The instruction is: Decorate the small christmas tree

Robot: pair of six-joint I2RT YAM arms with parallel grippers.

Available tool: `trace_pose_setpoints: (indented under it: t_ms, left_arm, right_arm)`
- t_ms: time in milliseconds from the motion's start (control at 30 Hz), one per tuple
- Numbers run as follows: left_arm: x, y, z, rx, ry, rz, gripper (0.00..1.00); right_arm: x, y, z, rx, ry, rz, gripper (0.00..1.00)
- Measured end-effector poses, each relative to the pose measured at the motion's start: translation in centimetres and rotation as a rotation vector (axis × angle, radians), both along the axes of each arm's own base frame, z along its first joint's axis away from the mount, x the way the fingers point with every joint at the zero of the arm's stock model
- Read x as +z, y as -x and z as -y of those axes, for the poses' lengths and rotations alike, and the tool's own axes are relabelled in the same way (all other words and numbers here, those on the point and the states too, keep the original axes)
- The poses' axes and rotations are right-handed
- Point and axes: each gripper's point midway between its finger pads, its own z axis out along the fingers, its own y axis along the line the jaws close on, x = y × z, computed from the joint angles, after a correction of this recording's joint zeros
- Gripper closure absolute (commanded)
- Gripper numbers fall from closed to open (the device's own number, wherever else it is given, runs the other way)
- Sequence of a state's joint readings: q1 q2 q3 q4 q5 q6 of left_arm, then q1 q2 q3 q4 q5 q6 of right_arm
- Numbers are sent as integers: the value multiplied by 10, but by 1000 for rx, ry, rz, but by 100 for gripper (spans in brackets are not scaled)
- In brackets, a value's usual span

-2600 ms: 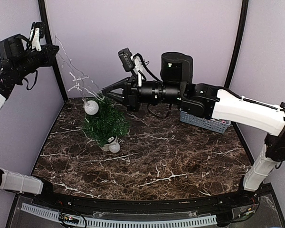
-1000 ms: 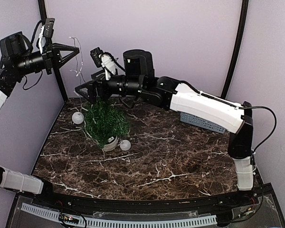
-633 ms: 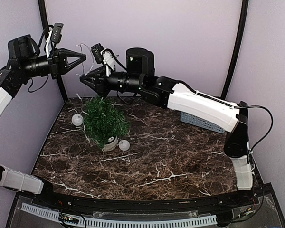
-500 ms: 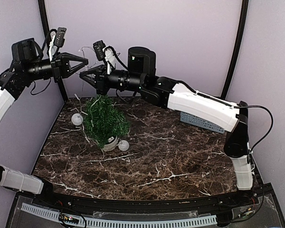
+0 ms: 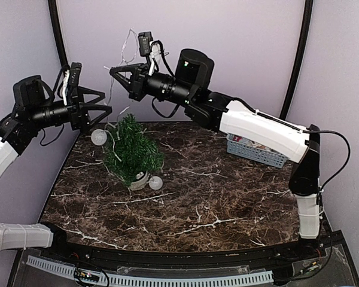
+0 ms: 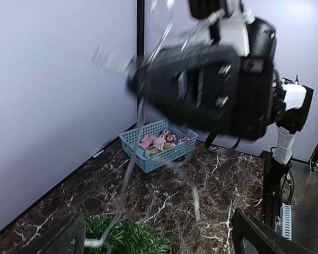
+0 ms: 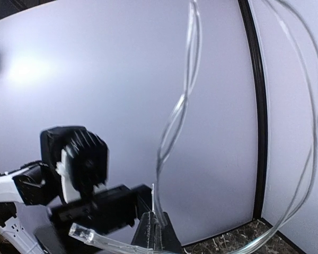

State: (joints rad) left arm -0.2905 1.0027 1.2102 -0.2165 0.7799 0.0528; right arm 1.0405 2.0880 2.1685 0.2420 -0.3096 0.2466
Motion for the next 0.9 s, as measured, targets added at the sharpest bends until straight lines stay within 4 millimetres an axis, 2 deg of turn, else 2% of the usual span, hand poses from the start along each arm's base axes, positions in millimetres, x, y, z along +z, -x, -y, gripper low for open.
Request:
trace_pose_setpoints:
  t_ms: [167,233,333,467,667,833,900]
  left_arm:
    - [-55,-19,-6,81,-61,-96,1]
    - [-77,-24,-8,107,-82,-138,1]
    - [-90,-28,-11,134,-98,-162,3]
    - [-87,-32,-11,147,-94,-140,9]
    - [-86,-41,-8,142,-82,-125,4]
    - [-87,-45,-5,129,-74,-126,4]
    - [-86,-47,-3,126,-68,-120,8]
  right_arm:
    - [57,15,31,-13,-125,54,100]
    - [75,21,42,-12,-164,72,100]
    - [92,28,53,-8,-207,91,100]
    - [94,29,54,-4,-215,94,100]
    - [88,28,51,-3,-199,85,100]
    - [84,27,50,4,-200,77,100]
    - [77,26,49,3,-195,63,100]
